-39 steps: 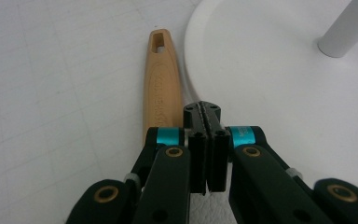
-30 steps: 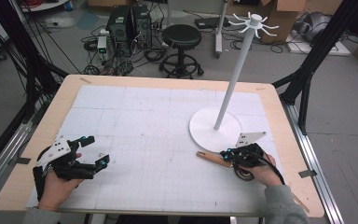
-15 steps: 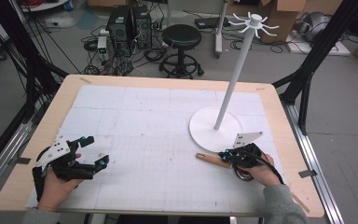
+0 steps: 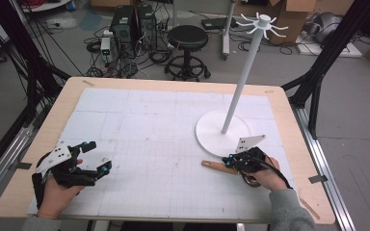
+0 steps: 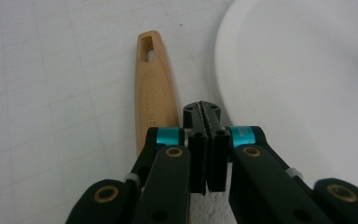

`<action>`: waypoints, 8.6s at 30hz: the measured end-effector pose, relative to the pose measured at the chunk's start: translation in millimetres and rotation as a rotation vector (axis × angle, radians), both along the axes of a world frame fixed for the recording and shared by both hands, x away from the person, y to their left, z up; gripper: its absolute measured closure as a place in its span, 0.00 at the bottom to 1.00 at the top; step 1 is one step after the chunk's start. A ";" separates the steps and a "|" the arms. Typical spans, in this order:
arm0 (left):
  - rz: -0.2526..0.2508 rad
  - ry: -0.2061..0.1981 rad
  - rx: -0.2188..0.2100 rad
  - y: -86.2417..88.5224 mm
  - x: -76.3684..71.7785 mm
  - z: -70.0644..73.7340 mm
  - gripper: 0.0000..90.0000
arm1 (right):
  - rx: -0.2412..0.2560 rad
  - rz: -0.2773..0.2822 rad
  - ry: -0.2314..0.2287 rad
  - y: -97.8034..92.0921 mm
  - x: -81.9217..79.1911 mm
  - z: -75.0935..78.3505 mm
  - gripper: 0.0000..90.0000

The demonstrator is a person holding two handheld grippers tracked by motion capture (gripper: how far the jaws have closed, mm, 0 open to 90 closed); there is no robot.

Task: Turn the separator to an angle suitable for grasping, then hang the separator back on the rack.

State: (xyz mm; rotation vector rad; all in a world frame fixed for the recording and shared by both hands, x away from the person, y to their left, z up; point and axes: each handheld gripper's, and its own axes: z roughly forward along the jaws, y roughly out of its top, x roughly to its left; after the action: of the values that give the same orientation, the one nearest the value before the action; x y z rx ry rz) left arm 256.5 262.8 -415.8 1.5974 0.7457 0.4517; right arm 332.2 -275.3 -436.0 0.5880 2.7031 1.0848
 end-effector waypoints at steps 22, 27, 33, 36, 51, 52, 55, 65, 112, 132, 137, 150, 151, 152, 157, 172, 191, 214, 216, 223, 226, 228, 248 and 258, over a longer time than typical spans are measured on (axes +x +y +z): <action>0.010 0.003 -0.002 4.2 -3.5 -0.5 0.03 | -0.004 0.049 0.035 14.2 2.5 -0.1 1.00; 0.010 0.004 -0.002 4.2 -3.5 -0.6 0.03 | -0.001 0.059 0.042 16.9 2.6 -0.2 1.00; 0.009 0.005 0.002 4.6 -3.9 -0.5 0.03 | 0.002 0.073 0.056 19.8 2.4 -0.7 1.00; 0.010 0.006 0.002 4.8 -4.0 -0.6 0.03 | 0.003 0.069 0.057 19.7 2.4 -0.8 1.00; -0.001 -0.009 -0.019 3.7 -0.6 3.2 0.03 | 0.143 0.077 0.012 2.7 -0.7 20.8 0.84; 0.001 -0.015 -0.026 4.3 -0.4 4.9 0.03 | 0.154 0.088 0.012 2.6 -1.2 23.5 0.81; -0.001 -0.026 -0.048 6.0 1.1 7.3 0.03 | 0.176 0.114 0.016 2.2 -3.4 31.9 0.67; -0.002 -0.012 -0.061 4.4 6.8 5.5 0.03 | 0.215 0.101 0.013 -12.8 -5.4 42.8 0.22; -0.004 0.005 -0.055 8.4 0.5 3.0 0.03 | 0.042 0.199 0.093 -8.3 -1.8 31.2 0.01; 0.000 0.009 -0.047 7.2 -3.0 3.4 0.03 | -0.114 0.271 0.139 -2.3 -0.8 31.3 0.08; -0.002 0.008 -0.048 7.4 -3.3 3.5 0.03 | -0.131 0.279 0.155 -5.2 -0.3 31.1 0.17; 0.005 0.017 -0.038 9.5 -5.4 1.9 0.03 | -0.214 0.293 0.194 -3.6 4.1 25.2 0.32; 0.008 0.018 -0.038 10.2 -5.5 1.8 0.03 | -0.215 0.298 0.192 -3.6 5.5 24.0 0.33; 0.009 0.016 -0.038 10.7 -5.3 1.8 0.03 | -0.217 0.299 0.188 -3.8 6.2 24.0 0.35; 0.005 0.019 -0.039 9.6 -5.0 1.5 0.03 | -0.234 0.319 0.186 -3.3 6.7 24.3 0.41; 0.002 0.021 -0.035 9.9 -4.6 1.1 0.03 | -0.300 0.320 0.186 -1.5 5.0 22.9 0.54; 0.001 0.030 -0.033 9.6 -4.6 0.1 0.03 | -0.322 0.327 0.162 -1.6 6.3 20.7 0.70; 0.001 0.035 -0.032 10.6 -4.3 -0.5 0.03 | -0.339 0.336 0.126 -0.4 1.7 21.3 0.76; 0.002 0.035 -0.034 10.7 -4.3 -0.5 0.03 | -0.339 0.337 0.124 -0.3 1.4 21.5 0.76; 0.005 0.033 -0.038 10.8 -4.2 -0.4 0.03 | -0.337 0.335 0.131 -0.8 0.5 22.8 0.77; 0.005 0.031 -0.034 11.3 -4.4 -0.1 0.03 | -0.324 0.331 0.127 -2.0 0.1 23.6 0.77; 0.004 0.032 -0.035 11.2 -4.4 -0.1 0.03 | -0.323 0.326 0.119 -3.1 -0.5 25.4 0.77; 0.003 0.035 -0.039 10.2 -4.4 0.1 0.03 | -0.266 0.297 0.084 -10.0 -5.5 36.4 0.77; 0.001 0.034 -0.037 9.7 -3.9 0.1 0.03 | -0.241 0.281 0.071 -13.3 -7.1 42.5 0.77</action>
State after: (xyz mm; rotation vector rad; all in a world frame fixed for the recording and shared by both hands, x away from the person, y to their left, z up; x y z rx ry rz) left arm 252.6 272.6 -415.6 1.5730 0.7764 0.4104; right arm 325.1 -288.6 -393.5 0.2160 2.9843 0.7846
